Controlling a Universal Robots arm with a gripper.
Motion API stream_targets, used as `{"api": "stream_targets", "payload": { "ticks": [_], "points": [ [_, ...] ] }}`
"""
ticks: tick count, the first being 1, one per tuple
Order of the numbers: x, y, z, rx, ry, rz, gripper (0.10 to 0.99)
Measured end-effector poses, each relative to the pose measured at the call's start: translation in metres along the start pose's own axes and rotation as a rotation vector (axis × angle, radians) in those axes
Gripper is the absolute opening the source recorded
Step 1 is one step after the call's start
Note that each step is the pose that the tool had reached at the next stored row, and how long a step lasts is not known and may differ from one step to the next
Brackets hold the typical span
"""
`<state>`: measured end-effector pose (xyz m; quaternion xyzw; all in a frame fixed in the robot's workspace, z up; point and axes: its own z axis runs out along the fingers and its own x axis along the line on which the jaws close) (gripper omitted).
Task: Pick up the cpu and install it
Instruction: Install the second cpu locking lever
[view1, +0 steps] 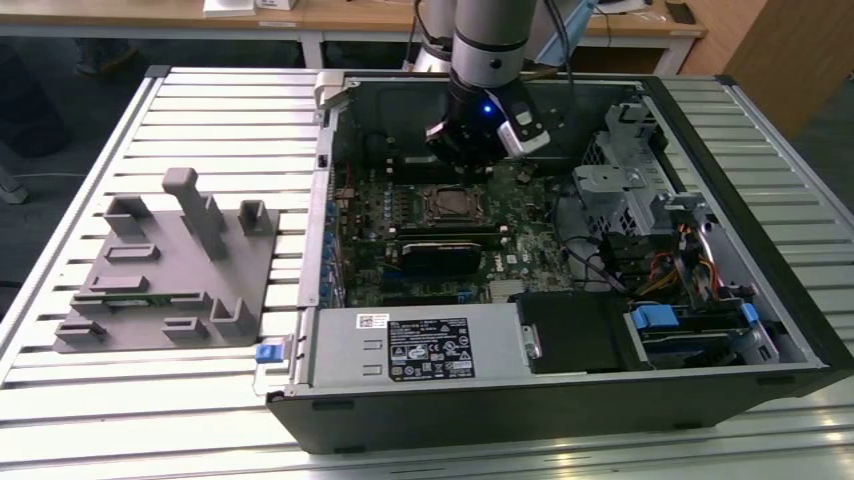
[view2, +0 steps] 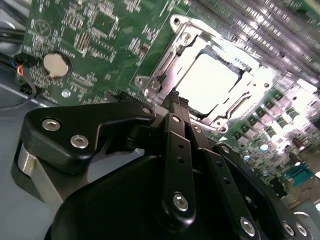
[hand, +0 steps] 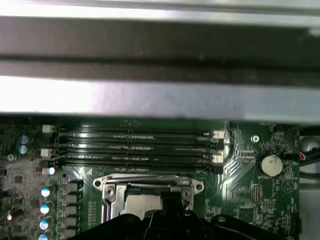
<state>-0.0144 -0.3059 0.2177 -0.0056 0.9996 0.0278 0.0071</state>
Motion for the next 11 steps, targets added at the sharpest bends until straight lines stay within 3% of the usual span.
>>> {"api": "stream_targets", "payload": {
  "ticks": [11],
  "points": [
    [0.0002,-0.0085,0.0019,0.003,0.0001,0.000,0.106]
  ]
}}
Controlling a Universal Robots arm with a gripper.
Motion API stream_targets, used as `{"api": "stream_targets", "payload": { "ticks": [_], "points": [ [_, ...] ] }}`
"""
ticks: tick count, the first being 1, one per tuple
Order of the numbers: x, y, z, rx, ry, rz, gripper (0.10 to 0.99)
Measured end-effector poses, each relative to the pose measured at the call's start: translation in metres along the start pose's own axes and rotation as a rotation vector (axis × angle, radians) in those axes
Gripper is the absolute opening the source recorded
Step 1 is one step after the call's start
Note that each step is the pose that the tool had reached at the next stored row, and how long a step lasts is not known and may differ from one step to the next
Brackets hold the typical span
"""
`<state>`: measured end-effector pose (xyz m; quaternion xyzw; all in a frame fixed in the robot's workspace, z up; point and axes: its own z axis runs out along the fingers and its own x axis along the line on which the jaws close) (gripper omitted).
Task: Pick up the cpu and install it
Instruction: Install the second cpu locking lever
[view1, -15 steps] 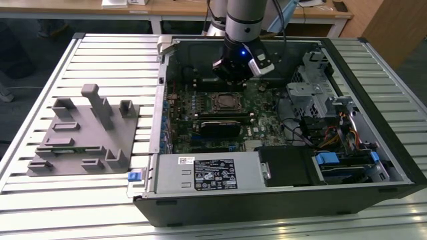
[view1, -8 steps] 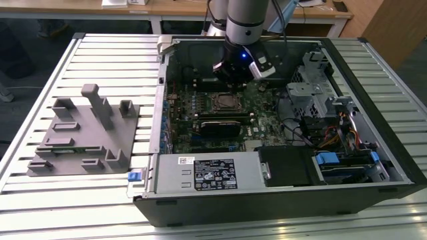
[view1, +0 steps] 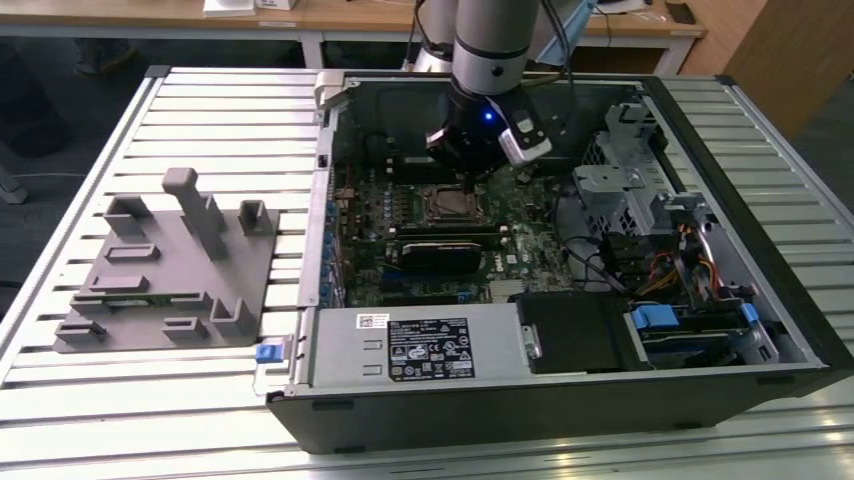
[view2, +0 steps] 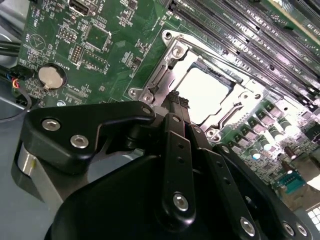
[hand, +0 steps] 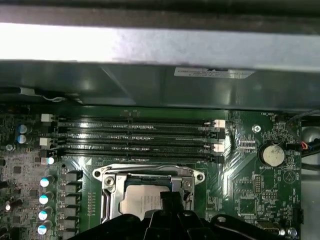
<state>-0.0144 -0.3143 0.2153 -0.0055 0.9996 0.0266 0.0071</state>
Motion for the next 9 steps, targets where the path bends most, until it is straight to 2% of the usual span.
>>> {"api": "stream_targets", "payload": {
  "ticks": [2,9],
  "points": [
    [0.0000,-0.0001,-0.0013,0.000,0.0001,0.000,0.106],
    [-0.0003,0.0008,-0.0170,0.000,0.0028,0.000,0.106]
  ]
}}
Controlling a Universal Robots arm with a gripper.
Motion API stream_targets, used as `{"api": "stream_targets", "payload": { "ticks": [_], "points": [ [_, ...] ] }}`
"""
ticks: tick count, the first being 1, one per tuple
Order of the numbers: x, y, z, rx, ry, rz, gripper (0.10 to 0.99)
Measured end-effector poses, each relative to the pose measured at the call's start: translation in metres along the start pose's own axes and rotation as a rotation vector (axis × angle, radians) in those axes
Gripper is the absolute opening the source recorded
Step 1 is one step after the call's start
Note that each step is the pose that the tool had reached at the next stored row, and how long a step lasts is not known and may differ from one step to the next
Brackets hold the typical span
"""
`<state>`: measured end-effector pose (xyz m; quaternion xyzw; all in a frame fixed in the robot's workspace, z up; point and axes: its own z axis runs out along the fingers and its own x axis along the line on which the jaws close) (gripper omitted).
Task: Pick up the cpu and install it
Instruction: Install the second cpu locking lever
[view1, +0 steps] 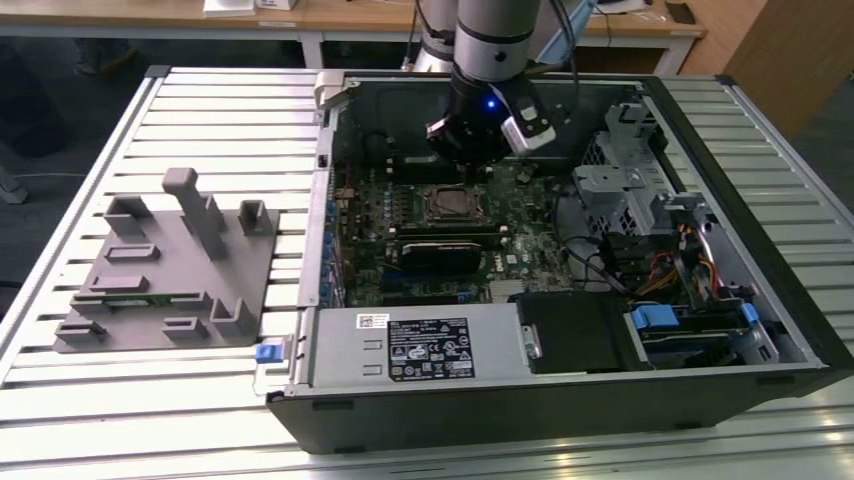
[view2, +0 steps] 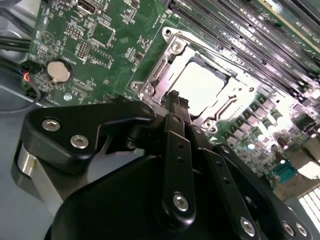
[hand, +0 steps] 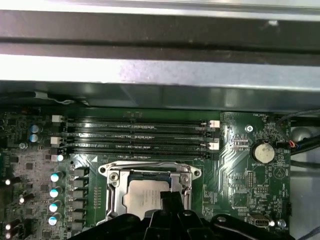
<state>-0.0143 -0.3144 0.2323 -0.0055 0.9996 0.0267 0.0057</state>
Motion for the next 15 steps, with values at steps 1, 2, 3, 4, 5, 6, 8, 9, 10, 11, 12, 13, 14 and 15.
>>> {"api": "stream_targets", "payload": {
  "ticks": [1,2,3,4,5,6,8,9,10,11,12,13,14,15],
  "points": [
    [-0.0002,0.0000,-0.0009,0.000,0.0016,0.000,0.106],
    [-0.0005,-0.0002,-0.0011,0.000,0.0035,0.000,0.106],
    [-0.0005,-0.0007,-0.0011,0.000,0.0042,0.000,0.106],
    [-0.0005,-0.0013,-0.0012,0.000,0.0044,0.000,0.106],
    [-0.0005,-0.0023,-0.0012,0.000,0.0045,0.000,0.106],
    [-0.0005,-0.0037,-0.0013,0.000,0.0046,0.000,0.106],
    [-0.0004,-0.0073,-0.0014,0.000,0.0047,0.001,0.106],
    [-0.0004,-0.0098,-0.0015,0.000,0.0049,0.001,0.106],
    [-0.0004,-0.0118,-0.0015,0.000,0.0049,0.001,0.106],
    [-0.0003,-0.0143,-0.0015,0.000,0.0048,0.001,0.106],
    [-0.0003,-0.0170,-0.0015,0.000,0.0048,0.001,0.106],
    [-0.0003,-0.0195,-0.0015,0.000,0.0049,0.001,0.106],
    [-0.0002,-0.0220,-0.0015,0.000,0.0050,0.001,0.106],
    [-0.0002,-0.0247,-0.0016,0.000,0.0060,0.001,0.106]
  ]
}}
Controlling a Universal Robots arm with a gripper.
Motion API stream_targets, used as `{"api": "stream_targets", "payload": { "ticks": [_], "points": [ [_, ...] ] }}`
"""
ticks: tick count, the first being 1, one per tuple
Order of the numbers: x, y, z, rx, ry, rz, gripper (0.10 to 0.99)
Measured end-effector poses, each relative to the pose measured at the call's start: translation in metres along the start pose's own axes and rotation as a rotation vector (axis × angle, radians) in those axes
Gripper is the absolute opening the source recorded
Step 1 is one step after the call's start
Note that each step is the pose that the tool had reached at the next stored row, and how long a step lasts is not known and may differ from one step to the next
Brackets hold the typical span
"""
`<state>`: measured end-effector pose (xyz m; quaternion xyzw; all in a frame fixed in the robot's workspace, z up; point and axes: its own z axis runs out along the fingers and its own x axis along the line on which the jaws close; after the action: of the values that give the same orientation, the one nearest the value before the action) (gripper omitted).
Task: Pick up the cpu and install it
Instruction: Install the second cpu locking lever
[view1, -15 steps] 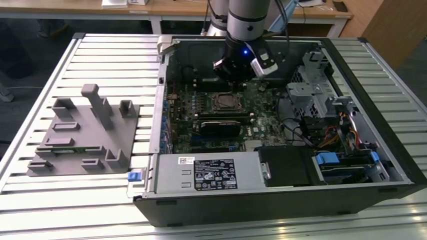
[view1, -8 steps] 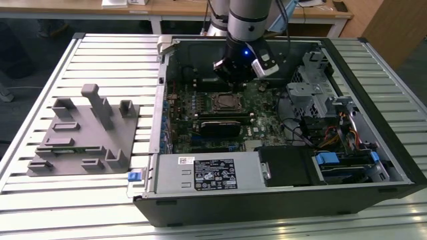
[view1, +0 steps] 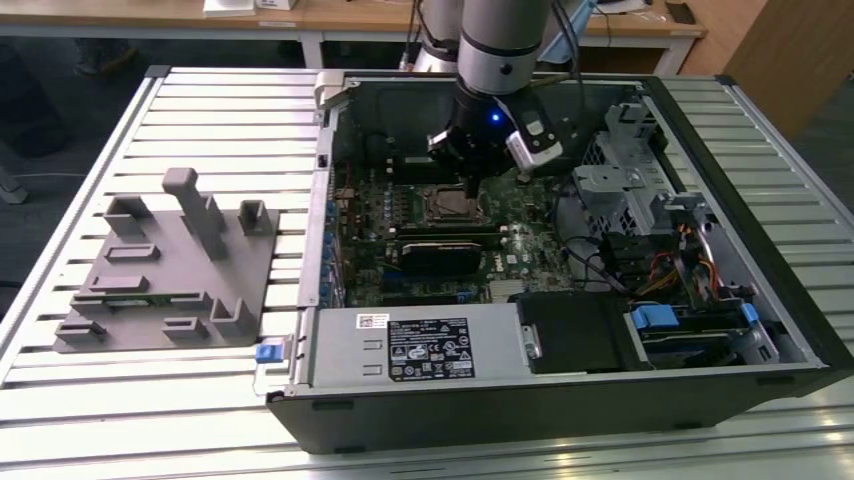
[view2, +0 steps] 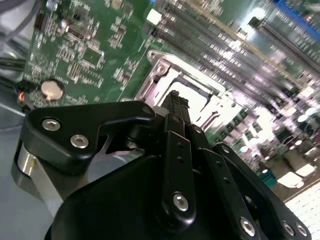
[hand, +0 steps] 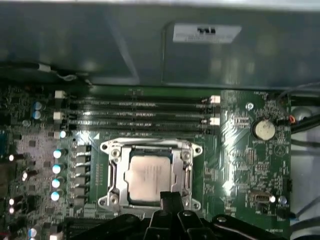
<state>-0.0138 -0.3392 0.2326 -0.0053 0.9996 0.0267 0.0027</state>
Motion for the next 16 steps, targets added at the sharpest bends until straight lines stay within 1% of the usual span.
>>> {"api": "stream_targets", "payload": {
  "ticks": [1,3,4,5,9,12,16],
  "points": [
    [0.0000,-0.0020,-0.0001,0.000,0.0055,0.000,0.106],
    [-0.0010,-0.0029,0.0000,-0.001,0.0234,0.001,0.106],
    [-0.0011,-0.0035,0.0000,-0.001,0.0287,0.002,0.106],
    [-0.0011,-0.0050,0.0001,-0.001,0.0303,0.002,0.106],
    [-0.0010,-0.0142,0.0001,-0.002,0.0305,0.002,0.106],
    [-0.0010,-0.0178,0.0001,-0.002,0.0305,0.002,0.106],
    [0.0000,-0.0249,0.0005,-0.001,0.0305,0.002,0.106]
  ]
}}
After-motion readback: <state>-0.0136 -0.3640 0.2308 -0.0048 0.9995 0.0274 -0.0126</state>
